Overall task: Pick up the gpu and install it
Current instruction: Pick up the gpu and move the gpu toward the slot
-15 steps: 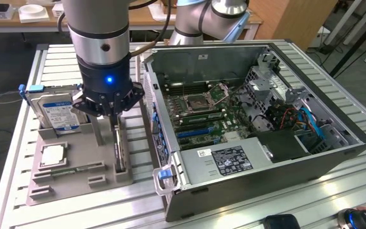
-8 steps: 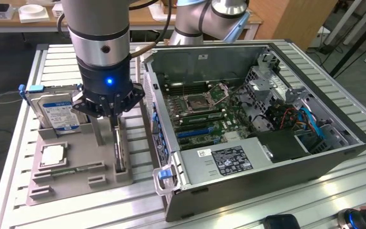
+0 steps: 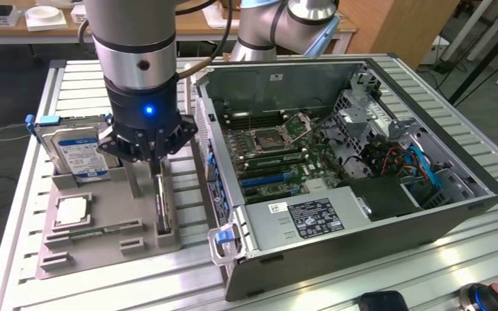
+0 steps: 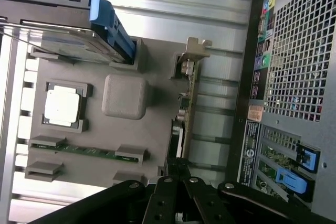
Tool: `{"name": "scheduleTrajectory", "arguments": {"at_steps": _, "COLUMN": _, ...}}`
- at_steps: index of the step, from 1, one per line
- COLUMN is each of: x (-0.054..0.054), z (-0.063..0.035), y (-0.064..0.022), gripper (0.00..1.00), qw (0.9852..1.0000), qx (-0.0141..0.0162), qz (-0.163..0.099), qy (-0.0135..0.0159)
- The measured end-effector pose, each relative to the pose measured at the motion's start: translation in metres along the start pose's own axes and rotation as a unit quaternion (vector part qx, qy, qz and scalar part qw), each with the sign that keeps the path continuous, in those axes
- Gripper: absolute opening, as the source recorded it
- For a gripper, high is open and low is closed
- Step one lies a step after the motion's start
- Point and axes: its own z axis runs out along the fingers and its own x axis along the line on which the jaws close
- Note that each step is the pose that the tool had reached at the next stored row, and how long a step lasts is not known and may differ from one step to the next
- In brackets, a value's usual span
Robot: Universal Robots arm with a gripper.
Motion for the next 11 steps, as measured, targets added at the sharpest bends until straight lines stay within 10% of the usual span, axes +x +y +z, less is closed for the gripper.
{"name": "scheduleTrajectory", "arguments": {"at_steps": 11, "x": 0.0000, "z": 0.0009, "y": 0.0007, "gripper": 0.10, "qw": 0.9999, "qx": 0.0082, "qz": 0.000, "qy": -0.0106}}
